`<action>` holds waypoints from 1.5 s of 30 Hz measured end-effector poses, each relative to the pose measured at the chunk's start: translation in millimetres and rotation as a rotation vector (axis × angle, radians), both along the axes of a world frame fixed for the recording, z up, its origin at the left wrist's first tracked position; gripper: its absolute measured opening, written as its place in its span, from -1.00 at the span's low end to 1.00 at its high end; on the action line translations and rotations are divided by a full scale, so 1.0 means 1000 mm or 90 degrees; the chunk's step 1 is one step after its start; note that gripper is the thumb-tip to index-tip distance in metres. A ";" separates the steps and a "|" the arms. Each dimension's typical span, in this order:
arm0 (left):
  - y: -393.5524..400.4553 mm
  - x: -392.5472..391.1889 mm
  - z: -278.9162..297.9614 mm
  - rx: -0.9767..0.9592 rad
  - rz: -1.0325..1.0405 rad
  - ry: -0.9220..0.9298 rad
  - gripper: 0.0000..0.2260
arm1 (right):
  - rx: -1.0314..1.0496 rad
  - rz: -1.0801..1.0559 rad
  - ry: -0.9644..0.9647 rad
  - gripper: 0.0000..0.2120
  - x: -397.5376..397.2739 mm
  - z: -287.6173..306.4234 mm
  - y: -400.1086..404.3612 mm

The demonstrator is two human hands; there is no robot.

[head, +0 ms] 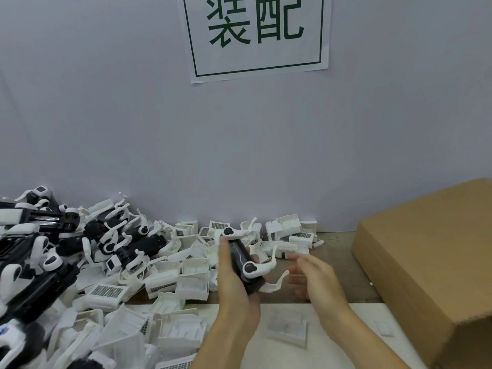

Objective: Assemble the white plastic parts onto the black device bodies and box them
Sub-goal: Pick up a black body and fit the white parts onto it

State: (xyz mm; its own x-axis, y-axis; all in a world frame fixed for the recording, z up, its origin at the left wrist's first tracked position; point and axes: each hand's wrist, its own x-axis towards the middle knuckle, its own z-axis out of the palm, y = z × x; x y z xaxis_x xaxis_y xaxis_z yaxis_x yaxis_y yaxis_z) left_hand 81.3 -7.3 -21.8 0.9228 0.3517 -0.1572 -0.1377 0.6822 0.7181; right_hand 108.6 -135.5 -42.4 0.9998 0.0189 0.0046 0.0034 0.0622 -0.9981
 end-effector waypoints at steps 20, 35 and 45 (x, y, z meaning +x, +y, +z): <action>-0.006 -0.005 -0.006 0.201 -0.085 0.006 -0.77 | 0.070 0.215 0.008 -0.85 -0.009 0.000 0.005; -0.006 0.000 -0.012 0.217 -0.034 0.027 -0.79 | 0.094 0.266 0.035 -0.77 -0.010 -0.002 0.007; -0.007 0.004 -0.017 0.289 -0.026 0.027 -0.82 | 0.032 0.229 0.047 -0.81 -0.014 0.000 0.009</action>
